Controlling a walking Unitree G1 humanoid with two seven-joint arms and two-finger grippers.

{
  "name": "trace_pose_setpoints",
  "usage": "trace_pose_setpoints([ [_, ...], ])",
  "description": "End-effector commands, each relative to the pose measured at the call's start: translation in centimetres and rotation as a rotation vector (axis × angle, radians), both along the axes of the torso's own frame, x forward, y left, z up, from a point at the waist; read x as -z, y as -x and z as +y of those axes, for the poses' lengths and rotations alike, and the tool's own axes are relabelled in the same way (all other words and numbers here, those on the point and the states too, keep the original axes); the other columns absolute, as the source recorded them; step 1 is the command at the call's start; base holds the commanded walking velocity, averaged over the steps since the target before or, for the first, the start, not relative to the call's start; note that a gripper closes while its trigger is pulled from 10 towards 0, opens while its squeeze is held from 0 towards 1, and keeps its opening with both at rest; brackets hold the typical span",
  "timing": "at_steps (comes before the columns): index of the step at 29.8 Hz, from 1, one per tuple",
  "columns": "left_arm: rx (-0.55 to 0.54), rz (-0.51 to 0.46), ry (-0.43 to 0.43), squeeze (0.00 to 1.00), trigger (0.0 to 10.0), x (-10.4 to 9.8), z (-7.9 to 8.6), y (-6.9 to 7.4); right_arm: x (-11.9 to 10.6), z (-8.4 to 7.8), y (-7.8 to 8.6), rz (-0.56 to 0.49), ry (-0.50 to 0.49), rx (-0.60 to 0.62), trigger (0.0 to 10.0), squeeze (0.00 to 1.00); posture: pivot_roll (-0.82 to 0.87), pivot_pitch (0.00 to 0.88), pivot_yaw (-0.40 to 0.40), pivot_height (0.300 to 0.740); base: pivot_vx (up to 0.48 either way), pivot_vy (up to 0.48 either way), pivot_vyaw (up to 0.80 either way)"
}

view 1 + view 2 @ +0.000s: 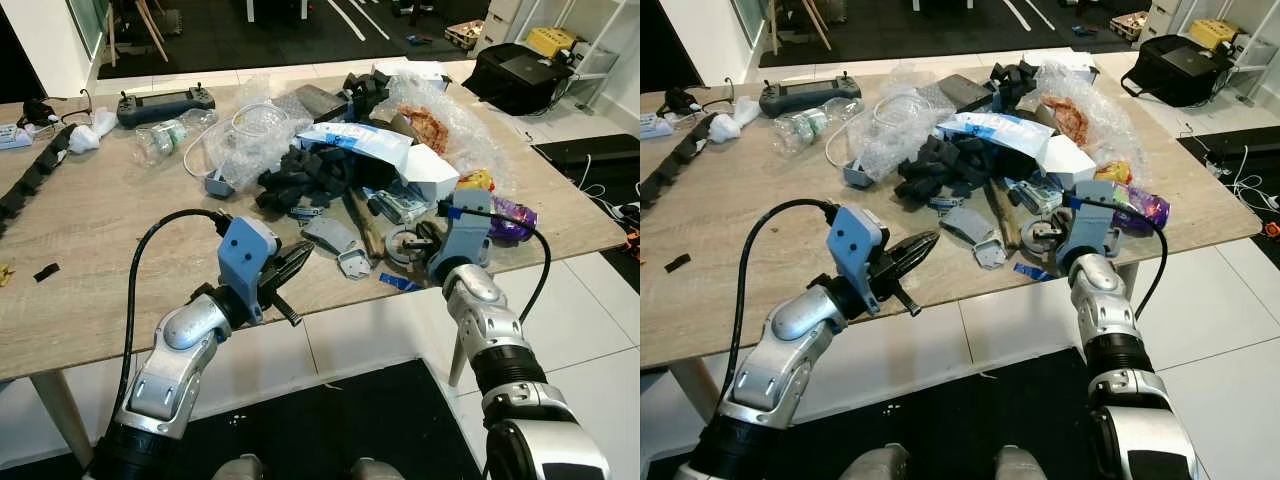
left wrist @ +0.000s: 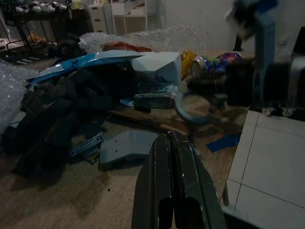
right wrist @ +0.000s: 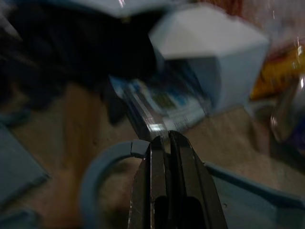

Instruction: Picking trash to rubbish bin

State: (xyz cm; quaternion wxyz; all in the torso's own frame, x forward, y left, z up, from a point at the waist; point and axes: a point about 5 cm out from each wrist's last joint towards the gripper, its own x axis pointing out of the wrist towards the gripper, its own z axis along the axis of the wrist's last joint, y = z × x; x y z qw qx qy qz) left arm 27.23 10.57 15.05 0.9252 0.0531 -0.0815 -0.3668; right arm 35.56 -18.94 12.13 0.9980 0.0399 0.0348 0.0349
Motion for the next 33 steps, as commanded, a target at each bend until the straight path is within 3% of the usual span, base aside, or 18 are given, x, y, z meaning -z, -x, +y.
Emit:
trace_pose_setpoints([
  [1,-0.011,0.004,-0.008,0.0,10.0,0.0,0.4,-0.1,-2.0,0.9,0.1,-0.106,-0.053,-0.049,0.0,0.0,0.06,0.031,-0.001,0.74,0.0,0.0,0.0],
  [7,-0.037,0.0,-0.001,0.0,10.0,-0.1,0.7,-0.2,-3.7,2.3,0.7,-0.203,-0.057,-0.123,0.0,0.0,0.05,0.032,0.0,0.74,0.0,0.0,0.0],
  [8,-0.073,-0.007,0.009,0.0,10.0,-0.2,1.0,-0.4,-4.0,2.5,0.9,-0.226,-0.041,-0.126,6.9,0.0,0.05,0.033,0.0,0.74,0.0,0.0,0.0],
  [9,-0.099,-0.012,0.017,0.0,10.0,-0.3,1.2,-0.5,-4.2,2.7,1.0,-0.241,-0.031,-0.127,6.9,0.0,0.05,0.033,0.0,0.74,0.0,0.0,0.0],
  [10,-0.183,-0.013,0.028,0.0,10.0,-0.4,1.9,-1.1,-4.3,3.0,1.1,-0.255,-0.036,-0.132,10.0,0.0,0.05,0.032,0.0,0.74,0.0,0.0,0.0],
  [12,-0.242,-0.012,0.035,0.0,10.0,-0.4,2.4,-1.4,-4.5,3.2,1.2,-0.263,-0.041,-0.136,10.0,0.0,0.05,0.032,0.0,0.74,0.0,0.0,0.0],
  [13,-0.392,-0.041,0.068,0.0,10.0,-1.0,3.9,-2.2,-5.1,3.7,1.6,-0.312,-0.006,-0.157,10.0,0.0,0.05,0.034,-0.006,0.74,0.0,0.0,0.0],
  [14,-0.392,-0.041,0.068,0.0,10.0,-1.0,3.9,-2.2,-5.1,3.7,1.6,-0.312,-0.006,-0.157,10.0,0.0,0.05,0.034,-0.006,0.74,0.0,0.0,0.0],
  [15,-0.515,-0.062,0.087,0.0,10.0,-1.3,5.3,-2.7,-5.5,4.2,2.0,-0.339,0.041,-0.165,10.0,0.0,0.05,0.036,-0.007,0.74,0.0,0.0,0.0],
  [16,-0.552,-0.057,0.097,0.0,10.0,-1.4,5.8,-2.8,-5.5,4.4,2.1,-0.345,0.052,-0.171,10.0,0.0,0.06,0.038,-0.009,0.74,0.0,0.0,0.0],
  [20,-0.597,-0.044,0.106,0.0,10.0,-1.3,6.4,-2.8,-5.4,5.0,2.3,-0.346,0.072,-0.181,10.0,0.0,0.06,0.039,-0.011,0.74,0.0,0.0,-0.21],
  [33,-0.64,-0.068,0.077,0.0,10.0,-0.9,5.8,-2.6,-4.9,5.7,2.9,-0.32,0.144,-0.182,10.0,0.0,0.05,0.052,-0.022,0.74,0.0,0.0,-0.77],
])
